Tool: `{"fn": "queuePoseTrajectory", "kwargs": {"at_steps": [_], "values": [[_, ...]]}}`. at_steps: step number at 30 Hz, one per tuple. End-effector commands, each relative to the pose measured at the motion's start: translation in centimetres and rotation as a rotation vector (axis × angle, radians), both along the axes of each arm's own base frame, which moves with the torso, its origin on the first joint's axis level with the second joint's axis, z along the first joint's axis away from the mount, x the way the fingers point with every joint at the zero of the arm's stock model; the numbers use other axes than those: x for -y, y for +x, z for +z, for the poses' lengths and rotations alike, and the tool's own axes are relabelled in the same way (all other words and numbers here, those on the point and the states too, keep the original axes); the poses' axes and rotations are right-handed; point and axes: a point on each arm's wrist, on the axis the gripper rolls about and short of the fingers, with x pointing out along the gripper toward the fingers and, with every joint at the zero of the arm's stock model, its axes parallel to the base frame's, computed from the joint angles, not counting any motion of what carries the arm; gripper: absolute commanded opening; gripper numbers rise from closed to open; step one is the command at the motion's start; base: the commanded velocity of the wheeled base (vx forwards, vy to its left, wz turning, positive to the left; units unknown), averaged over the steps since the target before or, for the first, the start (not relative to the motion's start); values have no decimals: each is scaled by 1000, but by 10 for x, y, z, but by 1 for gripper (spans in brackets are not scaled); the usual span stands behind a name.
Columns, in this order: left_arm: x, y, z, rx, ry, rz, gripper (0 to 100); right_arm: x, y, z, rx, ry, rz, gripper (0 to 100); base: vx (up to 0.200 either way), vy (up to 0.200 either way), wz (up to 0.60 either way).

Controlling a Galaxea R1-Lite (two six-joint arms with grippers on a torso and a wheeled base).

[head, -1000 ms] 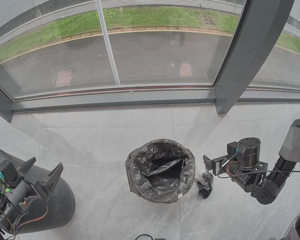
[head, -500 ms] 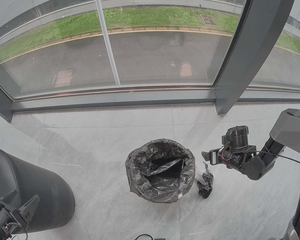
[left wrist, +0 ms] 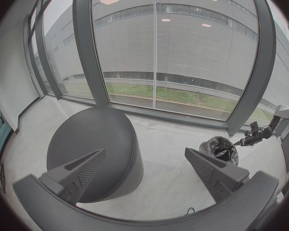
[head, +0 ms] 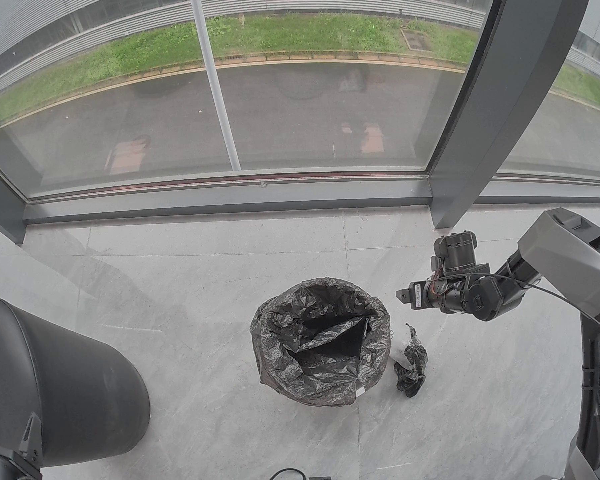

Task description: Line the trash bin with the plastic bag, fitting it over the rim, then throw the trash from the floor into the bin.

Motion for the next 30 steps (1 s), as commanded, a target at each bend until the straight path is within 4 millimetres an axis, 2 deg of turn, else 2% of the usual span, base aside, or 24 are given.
{"fn": "queuePoseTrajectory", "kwargs": {"at_steps": [1,6,9,13,17,25,29,30], "values": [[0,0,-10,21,11,11,100,3,10,-39,-43,-19,22,100,0,0,0],[0,0,-11,13,42,8,100,-1,19,-44,86,5,19,100,0,0,0],[0,0,-11,8,73,3,100,-6,33,-45,200,26,22,100,0,0,0],[0,0,-12,4,75,1,100,-11,47,-45,249,-8,54,100,0,0,0],[0,0,-11,4,75,-5,100,-13,54,-46,175,-48,88,100,0,0,0],[1,1,-11,4,74,-37,100,-20,93,-31,121,-53,93,100,0,0,0],[1,1,-11,5,73,-45,100,-23,106,-38,71,-63,95,100,0,0,0],[2,1,-11,5,72,-56,100,-23,104,-53,17,-75,97,100,0,0,0]]}}
